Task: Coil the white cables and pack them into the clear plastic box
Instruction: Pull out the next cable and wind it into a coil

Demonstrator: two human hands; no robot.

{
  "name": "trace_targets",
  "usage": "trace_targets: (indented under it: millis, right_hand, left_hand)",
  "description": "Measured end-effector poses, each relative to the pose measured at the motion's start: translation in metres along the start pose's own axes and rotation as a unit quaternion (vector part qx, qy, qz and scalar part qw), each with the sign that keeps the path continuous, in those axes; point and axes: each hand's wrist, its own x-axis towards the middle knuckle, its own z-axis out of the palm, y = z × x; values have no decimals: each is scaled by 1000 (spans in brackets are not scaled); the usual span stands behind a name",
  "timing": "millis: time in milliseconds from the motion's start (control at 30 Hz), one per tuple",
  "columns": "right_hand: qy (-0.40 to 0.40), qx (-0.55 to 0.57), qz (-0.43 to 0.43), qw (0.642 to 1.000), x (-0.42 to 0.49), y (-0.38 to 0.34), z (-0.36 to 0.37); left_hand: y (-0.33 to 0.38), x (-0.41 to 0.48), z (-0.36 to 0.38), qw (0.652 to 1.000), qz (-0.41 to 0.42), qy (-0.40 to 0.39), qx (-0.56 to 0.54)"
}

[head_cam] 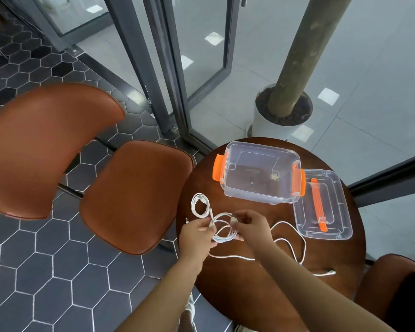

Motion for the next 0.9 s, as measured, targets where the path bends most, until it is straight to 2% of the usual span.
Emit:
trace_targets:
  millis: [200, 467, 667, 900]
  right_hand:
    - [56, -10, 16, 998, 54, 16, 8]
    - [114, -76, -22, 990, 80, 38, 18]
    - [113, -89, -12, 989, 90, 37, 19]
    - [119, -148, -44, 981, 97, 38, 19]
  left_hand:
    - [-8, 51, 35, 1000, -14, 6, 21]
    - [-14, 60, 54, 990, 28, 12, 141]
    - [-12, 61, 59, 987, 44, 7, 154]
    - [-19, 63, 61, 961, 123, -48, 242]
